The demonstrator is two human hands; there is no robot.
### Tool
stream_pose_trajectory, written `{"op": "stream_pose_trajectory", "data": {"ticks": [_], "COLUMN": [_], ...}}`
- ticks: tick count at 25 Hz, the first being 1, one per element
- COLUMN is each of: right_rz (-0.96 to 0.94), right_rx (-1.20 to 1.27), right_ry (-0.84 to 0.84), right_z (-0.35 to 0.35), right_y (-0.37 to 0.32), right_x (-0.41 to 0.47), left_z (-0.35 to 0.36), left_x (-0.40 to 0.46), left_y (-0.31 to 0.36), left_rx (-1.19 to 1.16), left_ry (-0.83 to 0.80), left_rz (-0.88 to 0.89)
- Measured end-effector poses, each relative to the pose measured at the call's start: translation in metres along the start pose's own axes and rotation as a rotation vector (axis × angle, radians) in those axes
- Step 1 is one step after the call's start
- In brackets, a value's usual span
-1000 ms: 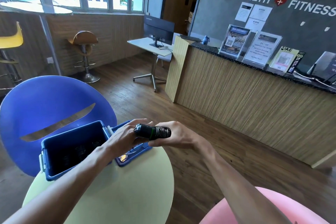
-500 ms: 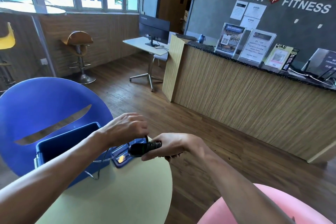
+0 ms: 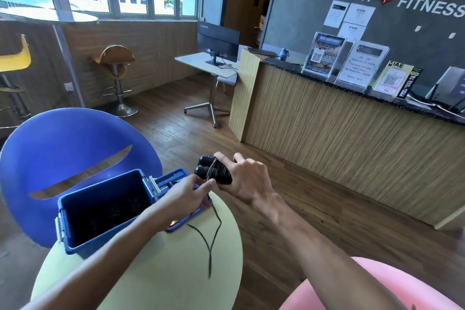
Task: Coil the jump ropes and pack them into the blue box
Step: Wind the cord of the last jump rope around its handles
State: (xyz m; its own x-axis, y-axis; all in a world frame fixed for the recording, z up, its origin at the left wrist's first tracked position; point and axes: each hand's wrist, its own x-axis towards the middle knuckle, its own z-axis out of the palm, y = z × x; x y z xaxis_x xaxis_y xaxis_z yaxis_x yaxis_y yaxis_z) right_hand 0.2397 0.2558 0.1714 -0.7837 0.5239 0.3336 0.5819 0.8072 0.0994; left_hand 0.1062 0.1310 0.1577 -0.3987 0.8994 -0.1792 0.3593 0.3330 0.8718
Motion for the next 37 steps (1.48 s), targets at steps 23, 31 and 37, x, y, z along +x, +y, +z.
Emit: {"op": "stream_pose_trajectory", "data": {"ticks": [23, 31, 37], "right_rz": [0.153, 0.282, 0.273], "right_rx": [0.106, 0.174, 0.161], "right_ry": [0.001, -0.045, -0.058], "right_z": [-0.003, 0.009, 0.011], "right_y": [0.007, 0.007, 0.005], "right_x": [0.007, 0.007, 0.006], "left_z": [0.023, 0.037, 0.041], "left_x": [0.000, 0.007, 0.012], "left_y": [0.000, 0.008, 0.006], "left_rx": [-0.739, -0.780, -0.699], "left_ry": [-0.352, -0.044, -0.037], "left_rz": [0.001, -0.080, -0.186]}}
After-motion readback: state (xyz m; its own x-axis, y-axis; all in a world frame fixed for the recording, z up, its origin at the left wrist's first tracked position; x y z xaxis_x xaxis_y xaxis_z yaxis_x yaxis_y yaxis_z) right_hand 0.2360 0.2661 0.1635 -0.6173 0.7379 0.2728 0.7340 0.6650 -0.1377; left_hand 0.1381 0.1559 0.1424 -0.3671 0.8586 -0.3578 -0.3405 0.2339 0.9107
